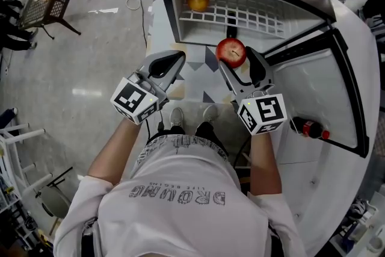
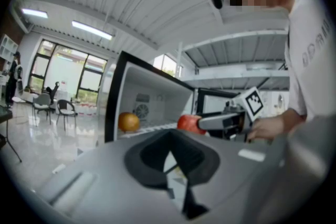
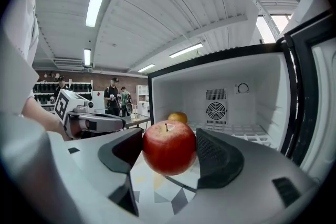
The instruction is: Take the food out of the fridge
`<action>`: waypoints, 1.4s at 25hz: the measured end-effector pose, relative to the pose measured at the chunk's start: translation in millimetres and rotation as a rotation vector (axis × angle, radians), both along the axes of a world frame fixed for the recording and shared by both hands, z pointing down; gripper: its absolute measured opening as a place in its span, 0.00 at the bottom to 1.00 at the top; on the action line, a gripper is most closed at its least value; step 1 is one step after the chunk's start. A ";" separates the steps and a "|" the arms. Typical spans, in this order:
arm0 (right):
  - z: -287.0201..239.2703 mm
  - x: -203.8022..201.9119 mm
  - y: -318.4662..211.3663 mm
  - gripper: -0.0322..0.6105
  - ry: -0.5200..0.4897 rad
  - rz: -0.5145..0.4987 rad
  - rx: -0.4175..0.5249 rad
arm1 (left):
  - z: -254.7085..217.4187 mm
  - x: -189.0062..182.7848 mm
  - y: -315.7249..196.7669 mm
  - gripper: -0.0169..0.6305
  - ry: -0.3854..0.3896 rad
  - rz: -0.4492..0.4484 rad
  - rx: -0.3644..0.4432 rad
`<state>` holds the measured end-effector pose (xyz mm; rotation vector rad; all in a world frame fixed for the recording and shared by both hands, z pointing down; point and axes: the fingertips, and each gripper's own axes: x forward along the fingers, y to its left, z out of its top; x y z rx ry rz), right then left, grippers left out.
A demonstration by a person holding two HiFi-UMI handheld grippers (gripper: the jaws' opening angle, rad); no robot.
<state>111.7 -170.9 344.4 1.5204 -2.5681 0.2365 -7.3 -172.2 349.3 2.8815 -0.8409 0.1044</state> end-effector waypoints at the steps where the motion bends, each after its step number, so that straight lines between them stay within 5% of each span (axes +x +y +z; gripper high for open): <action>1: -0.9 0.4 0.2 0.51 0.000 0.001 0.002 | -0.4 0.3 -0.6 0.04 0.000 0.001 0.001; 35: -2.5 11.3 -7.8 0.51 -0.003 0.006 0.000 | 1.8 15.7 -12.1 0.04 -0.004 0.025 -0.006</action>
